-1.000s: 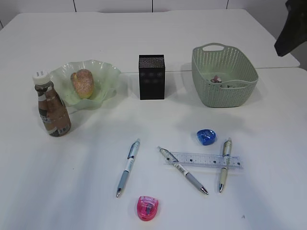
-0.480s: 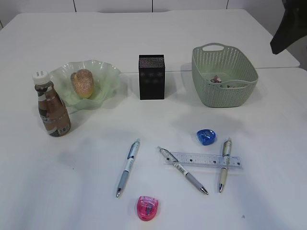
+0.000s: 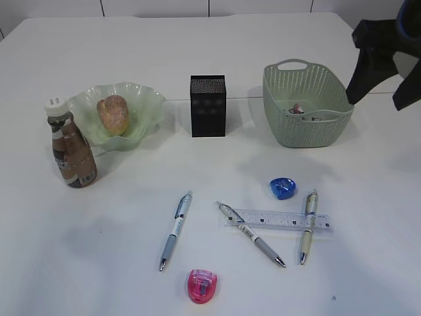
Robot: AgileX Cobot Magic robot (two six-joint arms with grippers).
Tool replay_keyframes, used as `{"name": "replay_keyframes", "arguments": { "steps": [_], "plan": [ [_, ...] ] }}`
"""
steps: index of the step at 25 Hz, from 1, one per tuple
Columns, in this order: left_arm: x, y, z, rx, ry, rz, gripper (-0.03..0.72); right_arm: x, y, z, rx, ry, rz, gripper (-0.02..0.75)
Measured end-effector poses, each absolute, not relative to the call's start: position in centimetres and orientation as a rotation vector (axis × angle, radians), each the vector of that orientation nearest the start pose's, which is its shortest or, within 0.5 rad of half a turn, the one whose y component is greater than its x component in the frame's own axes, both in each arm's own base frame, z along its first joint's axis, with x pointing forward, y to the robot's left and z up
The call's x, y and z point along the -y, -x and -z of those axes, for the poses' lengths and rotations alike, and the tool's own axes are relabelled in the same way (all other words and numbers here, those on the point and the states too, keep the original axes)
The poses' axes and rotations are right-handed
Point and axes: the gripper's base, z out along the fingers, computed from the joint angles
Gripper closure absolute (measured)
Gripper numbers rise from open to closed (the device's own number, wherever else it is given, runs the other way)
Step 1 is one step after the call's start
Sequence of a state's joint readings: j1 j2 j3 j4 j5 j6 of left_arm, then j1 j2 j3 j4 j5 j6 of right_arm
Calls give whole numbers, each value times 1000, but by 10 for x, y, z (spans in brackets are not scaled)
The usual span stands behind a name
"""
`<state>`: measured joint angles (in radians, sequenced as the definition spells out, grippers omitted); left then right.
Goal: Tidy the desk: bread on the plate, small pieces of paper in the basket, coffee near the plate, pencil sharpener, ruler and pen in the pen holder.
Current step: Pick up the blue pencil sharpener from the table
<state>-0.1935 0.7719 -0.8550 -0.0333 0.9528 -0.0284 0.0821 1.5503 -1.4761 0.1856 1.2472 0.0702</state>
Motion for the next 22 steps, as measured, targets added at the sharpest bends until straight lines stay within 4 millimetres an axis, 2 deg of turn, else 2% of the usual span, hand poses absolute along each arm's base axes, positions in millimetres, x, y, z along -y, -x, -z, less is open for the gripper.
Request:
{"name": "replay_keyframes", "arguments": {
  "steps": [1, 5, 10, 14, 16, 18, 22],
  "plan": [
    [28, -128, -346, -2371, -186, 152, 226, -42, -316, -339, -2831, -30, -299, 188],
    [29, -123, -342, -2444, -189, 172, 226, -44, -322, -331, -2857, -90, -327, 188],
    [33, -119, -341, -2476, -179, 250, 226, -51, -336, -306, -2934, -180, -386, 188],
    [34, -119, -341, -2476, -178, 265, 226, -60, -341, -294, -2969, -143, -367, 188],
    [34, -119, -342, -2476, -178, 264, 226, -71, -350, -279, -3014, -80, -323, 188],
    [34, -118, -342, -2479, -178, 265, 226, -75, -355, -273, -3027, -65, -312, 188],
    [34, -117, -341, -2491, -180, 264, 226, -93, -380, -250, -3056, -3, -286, 188]
  ]
}}
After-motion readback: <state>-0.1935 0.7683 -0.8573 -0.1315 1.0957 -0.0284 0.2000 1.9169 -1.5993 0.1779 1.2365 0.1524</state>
